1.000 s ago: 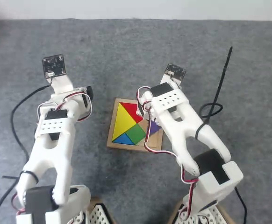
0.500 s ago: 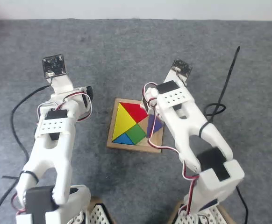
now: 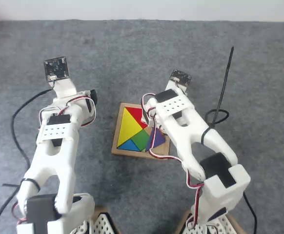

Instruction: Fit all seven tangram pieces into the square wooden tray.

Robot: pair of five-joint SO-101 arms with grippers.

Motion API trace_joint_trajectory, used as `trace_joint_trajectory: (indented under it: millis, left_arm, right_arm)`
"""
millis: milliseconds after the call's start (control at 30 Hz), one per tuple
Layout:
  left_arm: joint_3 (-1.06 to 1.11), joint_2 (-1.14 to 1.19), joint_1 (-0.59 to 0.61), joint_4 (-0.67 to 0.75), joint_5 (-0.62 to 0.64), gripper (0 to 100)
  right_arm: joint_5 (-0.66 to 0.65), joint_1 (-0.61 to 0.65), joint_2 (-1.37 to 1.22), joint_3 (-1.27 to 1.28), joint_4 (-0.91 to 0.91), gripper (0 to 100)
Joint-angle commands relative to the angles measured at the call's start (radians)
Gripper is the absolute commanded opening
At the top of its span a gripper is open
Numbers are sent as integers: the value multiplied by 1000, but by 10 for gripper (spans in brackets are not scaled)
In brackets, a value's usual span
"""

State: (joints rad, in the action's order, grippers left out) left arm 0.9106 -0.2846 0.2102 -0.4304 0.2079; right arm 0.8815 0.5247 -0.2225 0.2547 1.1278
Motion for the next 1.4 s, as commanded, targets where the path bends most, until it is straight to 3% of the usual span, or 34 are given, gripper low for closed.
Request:
trace_joint_trajectory:
  millis: [0,267,767,1200,1367]
  left_arm:
    - [-7,-41,2,20,14,207]
    - [-8,-41,2,20,14,207]
    - [-1,-41,2,44,14,207]
    - [-1,-41,2,46,14,207]
    - [-1,-41,2,46,14,207]
  right_arm:
    - [-9,2,48,23,25,132]
    - [-11,-10,203,114,38,132]
    - [-81,-51,186,195,30,132]
    - [-164,-41,196,222,42,110]
    - [-181,24,196,216,77,109]
